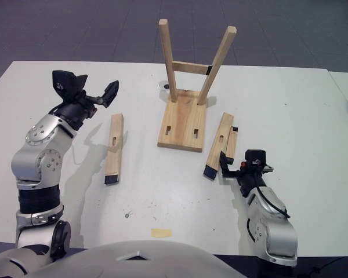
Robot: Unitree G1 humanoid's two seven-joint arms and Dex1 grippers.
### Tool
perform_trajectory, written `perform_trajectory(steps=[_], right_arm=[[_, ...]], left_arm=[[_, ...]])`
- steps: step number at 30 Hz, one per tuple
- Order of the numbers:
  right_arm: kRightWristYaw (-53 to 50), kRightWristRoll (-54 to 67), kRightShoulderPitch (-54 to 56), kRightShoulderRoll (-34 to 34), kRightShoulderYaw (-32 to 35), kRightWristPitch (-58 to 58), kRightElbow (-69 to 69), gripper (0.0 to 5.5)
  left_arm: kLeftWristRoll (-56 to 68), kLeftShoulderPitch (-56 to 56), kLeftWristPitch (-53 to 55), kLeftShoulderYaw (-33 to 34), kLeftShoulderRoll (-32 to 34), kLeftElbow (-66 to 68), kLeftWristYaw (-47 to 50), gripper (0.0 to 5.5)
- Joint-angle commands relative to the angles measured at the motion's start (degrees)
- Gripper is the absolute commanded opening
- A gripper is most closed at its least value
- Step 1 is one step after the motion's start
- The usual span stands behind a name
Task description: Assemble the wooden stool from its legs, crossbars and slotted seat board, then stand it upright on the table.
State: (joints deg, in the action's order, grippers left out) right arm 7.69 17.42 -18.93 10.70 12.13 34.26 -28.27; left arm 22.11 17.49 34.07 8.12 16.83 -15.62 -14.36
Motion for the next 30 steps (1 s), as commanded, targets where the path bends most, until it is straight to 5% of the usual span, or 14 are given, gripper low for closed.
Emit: perform_trajectory(steps=[1, 10, 30], right_arm=[[-0.51, 0.37, -0.71, -0.69, 0.99, -0.22, -0.16, 5.39], [-3.56, -3.64, -2.64, 0.18, -2.81, 6.27, -1.96, 5.39], [-2.92, -4.15, 3.98, -0.12, -3.12, 10.69, 7.83, 2.37]], left_arm=[[-0.35, -0.44, 0.73, -0.38, 0.09, -0.75, 0.22, 5.40], [-0.61, -0.28, 0.71, -0.57, 0.37, 0.02, -0.08, 5.40], [-1.82, -0.59, 0.19, -1.67, 0.08, 0.69, 0.26, 5.40]])
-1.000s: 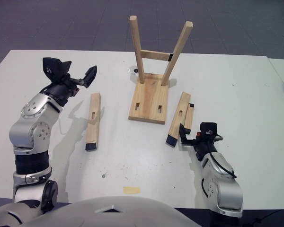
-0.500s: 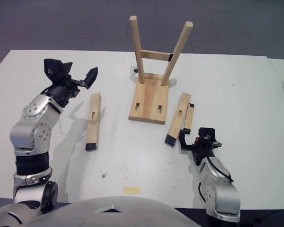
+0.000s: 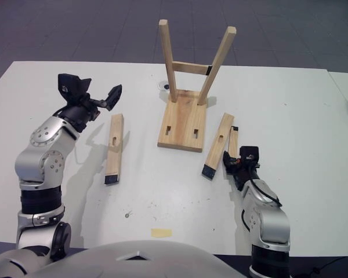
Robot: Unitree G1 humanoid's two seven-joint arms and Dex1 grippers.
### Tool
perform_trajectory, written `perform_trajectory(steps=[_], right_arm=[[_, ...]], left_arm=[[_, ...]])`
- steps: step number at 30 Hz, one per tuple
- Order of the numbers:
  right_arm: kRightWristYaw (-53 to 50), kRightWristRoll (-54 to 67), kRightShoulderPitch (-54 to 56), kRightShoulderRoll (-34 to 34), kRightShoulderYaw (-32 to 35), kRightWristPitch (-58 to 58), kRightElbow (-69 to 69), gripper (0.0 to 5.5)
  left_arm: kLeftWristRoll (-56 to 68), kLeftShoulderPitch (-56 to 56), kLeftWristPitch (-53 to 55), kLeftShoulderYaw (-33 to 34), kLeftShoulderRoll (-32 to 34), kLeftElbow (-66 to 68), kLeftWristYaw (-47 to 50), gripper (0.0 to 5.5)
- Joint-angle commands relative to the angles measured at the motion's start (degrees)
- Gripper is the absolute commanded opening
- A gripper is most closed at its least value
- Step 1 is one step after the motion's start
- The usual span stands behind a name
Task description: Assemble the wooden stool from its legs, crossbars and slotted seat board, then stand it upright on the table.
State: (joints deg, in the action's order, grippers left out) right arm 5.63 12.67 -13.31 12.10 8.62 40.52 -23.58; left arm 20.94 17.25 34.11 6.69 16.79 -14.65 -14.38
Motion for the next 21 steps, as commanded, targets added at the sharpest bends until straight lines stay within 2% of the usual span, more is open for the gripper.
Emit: perform_trajectory(steps=[1, 8, 13, 15, 19, 21], right_arm=[[-1.08, 0.68, -1.70, -1.74, 0.59, 4.52, 3.14, 2.29], [-2.25, 0.56, -1.80, -2.59, 2.31, 4.59, 4.21, 1.30], [-2.25, -1.00, -0.59, -1.06, 2.66, 2.11, 5.09, 1.29], [-3.64, -3.70, 1.58, 0.44, 3.69, -3.81, 6.40, 1.29], [-8.46, -9.16, 10.38, 2.48, 7.34, -23.05, 7.50, 1.29], [-7.24, -12.41, 14.56, 4.79, 4.91, -31.02, 5.85, 1.29]], left_arm=[[-0.71, -0.27, 0.09, -0.29, 0.05, -0.09, 0.20, 5.40], [-1.23, -0.63, -0.12, -0.60, -0.41, -0.14, 0.23, 5.40], [-1.73, -0.70, -0.54, -0.93, -0.75, -0.03, 0.60, 5.40], [-0.93, -0.08, -0.07, -0.52, -1.42, -0.70, 0.83, 5.40], [3.05, 3.17, 1.91, 1.79, -3.15, -1.93, 1.21, 5.40], [7.01, 5.55, 3.82, 3.38, -4.28, -2.93, 1.27, 5.40]])
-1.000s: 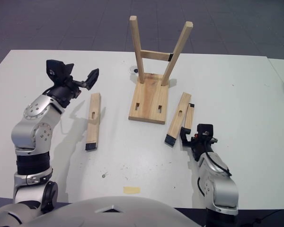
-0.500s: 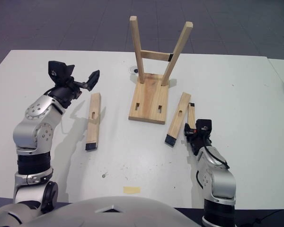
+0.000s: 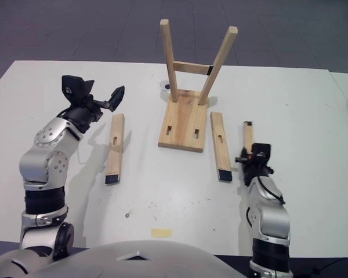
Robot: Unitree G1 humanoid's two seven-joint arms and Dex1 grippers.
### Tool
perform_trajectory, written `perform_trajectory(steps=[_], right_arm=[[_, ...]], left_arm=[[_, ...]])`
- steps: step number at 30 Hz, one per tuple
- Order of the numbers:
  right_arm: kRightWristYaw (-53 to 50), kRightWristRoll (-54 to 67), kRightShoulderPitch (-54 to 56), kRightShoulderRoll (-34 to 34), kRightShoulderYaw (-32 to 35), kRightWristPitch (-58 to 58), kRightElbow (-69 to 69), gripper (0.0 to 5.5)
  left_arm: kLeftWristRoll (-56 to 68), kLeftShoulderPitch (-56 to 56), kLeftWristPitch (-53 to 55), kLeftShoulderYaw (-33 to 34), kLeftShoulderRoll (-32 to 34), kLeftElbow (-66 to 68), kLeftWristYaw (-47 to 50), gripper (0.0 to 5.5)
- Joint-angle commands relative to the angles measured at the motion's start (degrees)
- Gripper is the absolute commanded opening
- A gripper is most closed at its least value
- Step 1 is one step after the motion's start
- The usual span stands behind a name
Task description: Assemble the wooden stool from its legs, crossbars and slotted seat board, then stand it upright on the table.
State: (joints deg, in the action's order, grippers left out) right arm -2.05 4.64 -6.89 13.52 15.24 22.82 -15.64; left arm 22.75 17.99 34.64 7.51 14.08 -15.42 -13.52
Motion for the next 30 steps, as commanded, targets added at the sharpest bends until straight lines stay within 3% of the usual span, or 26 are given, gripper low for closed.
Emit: perform_trajectory(steps=[1, 8, 13, 19, 30], right_arm=[[2.01, -6.35, 10.01, 4.90, -3.84, -17.23, -3.00, 1.29], [12.93, -7.15, 13.67, 6.35, -15.82, -28.31, -7.32, 1.29], [19.95, -8.79, 13.86, 6.99, -24.47, -31.56, -8.52, 1.29], [19.96, -10.98, 15.15, 4.98, -26.72, -32.71, -7.22, 1.29], [18.65, -13.91, 13.28, 3.19, -27.19, -34.30, -6.50, 1.29]], left_arm=[[8.03, 6.22, 4.61, 3.29, -2.39, -3.01, 0.43, 5.40], [39.39, 13.38, 14.94, 9.42, -9.27, -6.50, 3.27, 5.40], [47.05, 13.59, 17.73, 7.17, -9.32, -6.45, 7.48, 5.40], [45.03, 14.80, 17.74, 3.32, -6.26, -5.02, 7.55, 5.40], [46.77, 15.92, 15.04, 3.34, -4.13, -5.83, 5.44, 3.52]])
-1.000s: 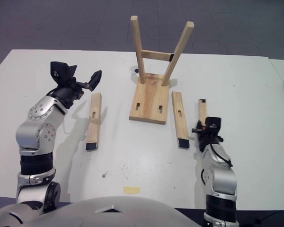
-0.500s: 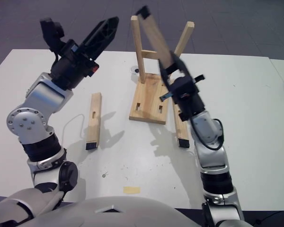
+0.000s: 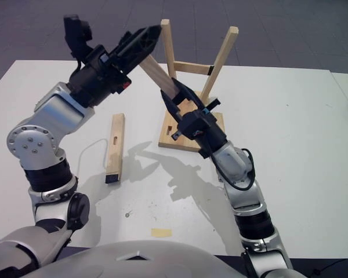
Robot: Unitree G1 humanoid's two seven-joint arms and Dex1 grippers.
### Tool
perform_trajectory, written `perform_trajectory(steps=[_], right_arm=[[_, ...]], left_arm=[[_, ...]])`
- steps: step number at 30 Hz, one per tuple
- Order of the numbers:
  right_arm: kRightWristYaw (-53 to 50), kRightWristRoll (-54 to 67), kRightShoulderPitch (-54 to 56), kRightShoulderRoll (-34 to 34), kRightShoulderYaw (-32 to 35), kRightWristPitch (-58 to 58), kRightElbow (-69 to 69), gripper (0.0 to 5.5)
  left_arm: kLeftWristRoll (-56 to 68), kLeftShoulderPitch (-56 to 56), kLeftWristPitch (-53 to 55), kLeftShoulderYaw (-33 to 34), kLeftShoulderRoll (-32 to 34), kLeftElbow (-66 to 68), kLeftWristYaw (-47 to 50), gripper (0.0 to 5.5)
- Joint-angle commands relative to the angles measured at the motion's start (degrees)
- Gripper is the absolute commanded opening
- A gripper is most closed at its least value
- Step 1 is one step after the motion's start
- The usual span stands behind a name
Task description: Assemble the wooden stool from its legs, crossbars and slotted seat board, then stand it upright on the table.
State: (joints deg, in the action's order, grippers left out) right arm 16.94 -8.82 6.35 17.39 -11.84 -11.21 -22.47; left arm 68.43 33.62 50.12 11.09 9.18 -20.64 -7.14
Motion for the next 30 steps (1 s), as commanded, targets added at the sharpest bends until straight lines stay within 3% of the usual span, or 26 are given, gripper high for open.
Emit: perform_trajectory(steps=[1, 18, 23, 24, 30], right_arm=[[-0.27, -0.45, 0.12, -0.81, -0.09, -0.27, 0.40, 1.29], [-0.02, 5.07, -0.63, -4.68, 0.71, 5.02, -1.27, 1.29], [0.43, 6.17, -1.17, -4.93, 0.52, 5.93, -1.23, 1.29], [0.51, 6.42, -1.42, -5.00, 0.50, 6.42, -1.31, 1.65], [-0.56, 6.05, -3.06, -5.23, 1.40, 7.96, -0.75, 2.53]], left_arm=[[1.20, 0.10, -0.59, -0.23, 0.94, -0.67, -1.12, 3.41], [-1.85, 1.30, -3.73, -0.48, 4.33, 0.23, -3.32, 0.67], [-1.85, 2.55, -4.37, -0.03, 4.73, 0.24, -4.33, 0.59], [-1.84, 2.84, -4.60, 0.17, 4.87, 0.15, -4.42, 0.58], [-10.88, 1.53, -6.37, 1.41, 10.16, 1.41, 0.04, 0.41]])
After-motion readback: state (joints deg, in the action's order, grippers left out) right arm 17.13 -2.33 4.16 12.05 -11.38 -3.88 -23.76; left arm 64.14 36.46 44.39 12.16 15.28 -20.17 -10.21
